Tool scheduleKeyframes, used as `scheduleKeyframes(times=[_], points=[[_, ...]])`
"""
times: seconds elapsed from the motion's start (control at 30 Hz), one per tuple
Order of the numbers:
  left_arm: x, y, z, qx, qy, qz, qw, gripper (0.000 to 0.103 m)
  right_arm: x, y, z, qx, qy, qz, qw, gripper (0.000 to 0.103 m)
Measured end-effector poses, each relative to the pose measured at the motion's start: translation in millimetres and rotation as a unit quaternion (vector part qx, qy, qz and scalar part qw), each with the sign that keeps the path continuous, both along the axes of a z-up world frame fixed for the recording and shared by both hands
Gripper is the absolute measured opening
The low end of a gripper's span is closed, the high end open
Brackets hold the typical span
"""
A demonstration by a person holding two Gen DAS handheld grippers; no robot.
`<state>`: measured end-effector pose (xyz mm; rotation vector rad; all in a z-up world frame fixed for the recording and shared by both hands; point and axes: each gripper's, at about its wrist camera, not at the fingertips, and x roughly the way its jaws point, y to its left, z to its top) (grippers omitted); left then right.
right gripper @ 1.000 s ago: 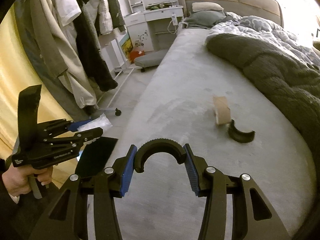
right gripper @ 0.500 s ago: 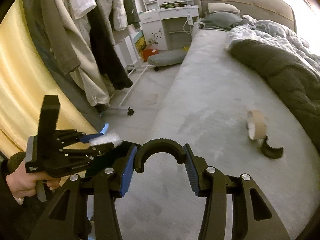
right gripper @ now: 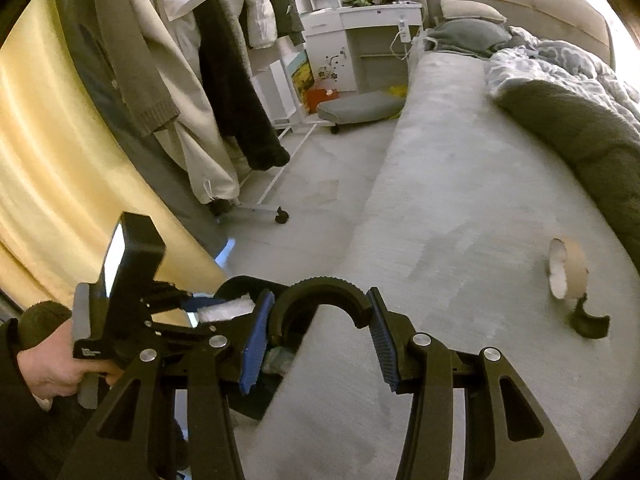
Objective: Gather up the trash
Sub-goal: 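Open the left tool then the right tool to drop both into the bin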
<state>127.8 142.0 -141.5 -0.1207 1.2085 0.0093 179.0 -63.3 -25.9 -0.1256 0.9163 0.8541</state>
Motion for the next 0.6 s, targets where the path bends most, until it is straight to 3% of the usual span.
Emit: scheduleKeyframes(times=[0.4,0.53,0.6], points=[[-14,33,-22,-0.017,0.055,0.017,0.9982,0.043,-1,47,-18,-0.004,0.024,0.030,0.999,0.048],[-21,45,-24,-0.027,0.060,0.021,0.9976,0.062,-3,68,-22,-0.008,0.029,0.043,0.999,0.048],[-24,50,-21,-0.029,0.055,0.022,0.9978,0.064,-5,81,-27,-0.013,0.031,0.051,0.998,0.048]])
